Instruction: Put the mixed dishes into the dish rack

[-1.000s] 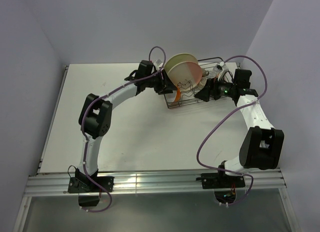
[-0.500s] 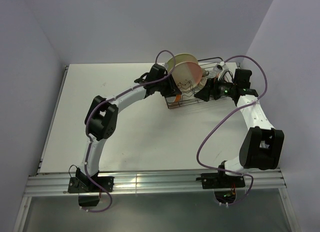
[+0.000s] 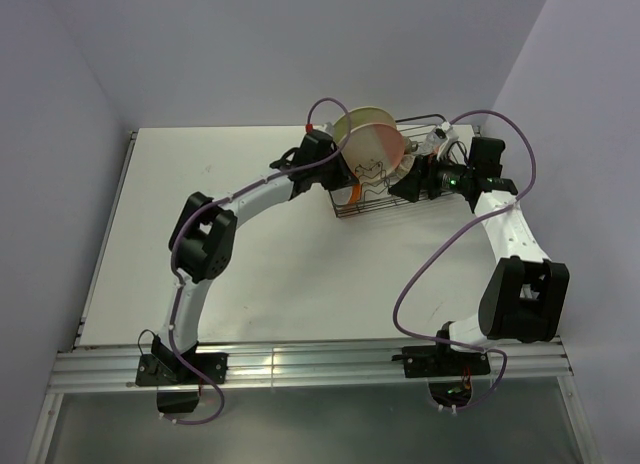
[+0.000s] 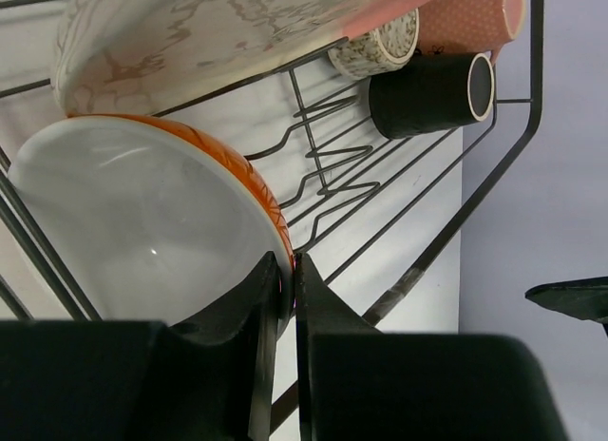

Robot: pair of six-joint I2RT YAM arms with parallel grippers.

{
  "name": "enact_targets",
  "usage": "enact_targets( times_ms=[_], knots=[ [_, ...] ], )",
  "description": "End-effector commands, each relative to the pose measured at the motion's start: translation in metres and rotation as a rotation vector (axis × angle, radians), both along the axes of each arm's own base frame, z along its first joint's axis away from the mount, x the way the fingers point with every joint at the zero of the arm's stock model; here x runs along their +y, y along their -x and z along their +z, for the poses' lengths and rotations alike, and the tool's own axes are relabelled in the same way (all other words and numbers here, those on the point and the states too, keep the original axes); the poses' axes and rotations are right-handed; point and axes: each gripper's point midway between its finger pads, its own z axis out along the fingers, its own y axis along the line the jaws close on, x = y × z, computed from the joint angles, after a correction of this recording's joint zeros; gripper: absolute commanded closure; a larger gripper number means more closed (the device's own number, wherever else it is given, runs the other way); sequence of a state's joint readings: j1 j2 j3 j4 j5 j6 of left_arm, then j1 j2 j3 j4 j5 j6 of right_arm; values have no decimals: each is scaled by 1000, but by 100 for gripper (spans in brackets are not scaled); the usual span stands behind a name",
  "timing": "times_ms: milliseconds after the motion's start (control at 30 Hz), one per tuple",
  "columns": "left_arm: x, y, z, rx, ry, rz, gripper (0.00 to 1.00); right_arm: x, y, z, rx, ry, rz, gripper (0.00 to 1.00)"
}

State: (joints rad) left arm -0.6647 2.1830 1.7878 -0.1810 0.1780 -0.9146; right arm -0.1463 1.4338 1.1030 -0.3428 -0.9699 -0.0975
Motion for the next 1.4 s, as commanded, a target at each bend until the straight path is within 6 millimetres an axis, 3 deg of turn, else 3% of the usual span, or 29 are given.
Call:
enact_targets(
  times_ms=[0,367,767,933,1000,1100,1167,1233,1300,1333,1367],
  knots=[
    [-2,4,37,-81,57,2,96,3,3,20,-81,-1,13,0],
    [3,15,112,-194,277,-31,100,2,3,22,-81,-7,14,0],
    [15,27,159,-234,495,-75,100,11,11,28,-153,33,81,0],
    [24,39,185,-257,617,-92,100,22,14,42,-382,200,152,0],
    [28,43,194,-254,660,-88,100,20,-2,37,-377,245,117,0],
    [36,51,202,-258,715,-76,100,23,2,23,-234,261,268,1],
    [41,54,210,-267,758,-67,100,31,1,35,-226,228,311,7],
    [48,59,213,-268,788,-45,100,31,-14,48,-327,254,211,7],
    [54,63,214,-259,823,-19,100,45,-13,76,-463,250,120,0],
    [58,62,216,-260,836,4,100,63,-8,80,-480,238,120,0],
    [61,63,219,-254,860,16,100,67,-6,90,-500,250,74,0]
  ],
)
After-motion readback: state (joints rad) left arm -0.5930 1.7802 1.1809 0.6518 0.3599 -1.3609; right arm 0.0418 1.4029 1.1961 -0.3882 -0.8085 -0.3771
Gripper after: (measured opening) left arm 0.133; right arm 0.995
